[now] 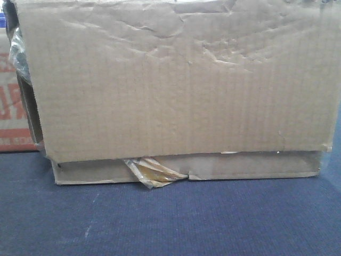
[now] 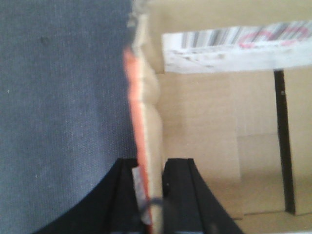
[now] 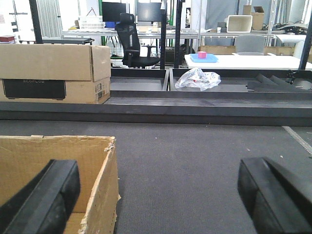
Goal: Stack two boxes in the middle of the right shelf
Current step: 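Close both grippers on the side walls of the stacked boxes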
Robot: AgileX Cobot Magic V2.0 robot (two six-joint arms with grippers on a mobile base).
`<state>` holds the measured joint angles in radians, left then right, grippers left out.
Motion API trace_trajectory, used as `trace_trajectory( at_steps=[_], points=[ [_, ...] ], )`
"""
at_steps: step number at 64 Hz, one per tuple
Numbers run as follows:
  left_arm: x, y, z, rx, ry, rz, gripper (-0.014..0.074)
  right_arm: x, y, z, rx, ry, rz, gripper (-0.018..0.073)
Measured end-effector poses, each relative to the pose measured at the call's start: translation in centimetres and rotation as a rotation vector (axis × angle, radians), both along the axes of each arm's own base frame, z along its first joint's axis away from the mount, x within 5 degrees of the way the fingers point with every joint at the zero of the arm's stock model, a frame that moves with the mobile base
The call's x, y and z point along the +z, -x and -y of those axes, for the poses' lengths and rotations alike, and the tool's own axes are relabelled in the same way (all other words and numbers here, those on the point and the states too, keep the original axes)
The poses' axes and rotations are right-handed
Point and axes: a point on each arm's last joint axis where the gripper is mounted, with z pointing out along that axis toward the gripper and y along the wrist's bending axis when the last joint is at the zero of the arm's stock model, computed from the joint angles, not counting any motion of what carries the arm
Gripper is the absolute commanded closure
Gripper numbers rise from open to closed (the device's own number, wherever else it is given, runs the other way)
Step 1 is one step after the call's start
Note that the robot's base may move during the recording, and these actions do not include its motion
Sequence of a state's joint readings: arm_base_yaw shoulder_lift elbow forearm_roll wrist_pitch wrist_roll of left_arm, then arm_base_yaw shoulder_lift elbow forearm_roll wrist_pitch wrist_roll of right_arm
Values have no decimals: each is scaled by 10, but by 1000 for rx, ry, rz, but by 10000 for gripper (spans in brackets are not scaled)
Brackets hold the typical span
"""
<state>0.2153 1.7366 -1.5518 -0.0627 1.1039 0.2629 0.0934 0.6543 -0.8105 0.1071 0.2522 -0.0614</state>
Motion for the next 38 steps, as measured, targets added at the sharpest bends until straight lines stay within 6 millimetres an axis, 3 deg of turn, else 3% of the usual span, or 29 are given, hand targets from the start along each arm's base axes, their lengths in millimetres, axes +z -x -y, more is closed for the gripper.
trace_trajectory(
  at_steps=[14,21,29,38],
  points=[
    [2,2,0,37,17,-8,708,0,0,0,0,0,0,0],
    [16,10,0,57,-1,13,708,0,0,0,0,0,0,0],
    [53,29,-2,107,-73,109,708,0,0,0,0,0,-2,0],
    [111,59,1,158,-119,287,708,0,0,0,0,0,-2,0]
  ],
)
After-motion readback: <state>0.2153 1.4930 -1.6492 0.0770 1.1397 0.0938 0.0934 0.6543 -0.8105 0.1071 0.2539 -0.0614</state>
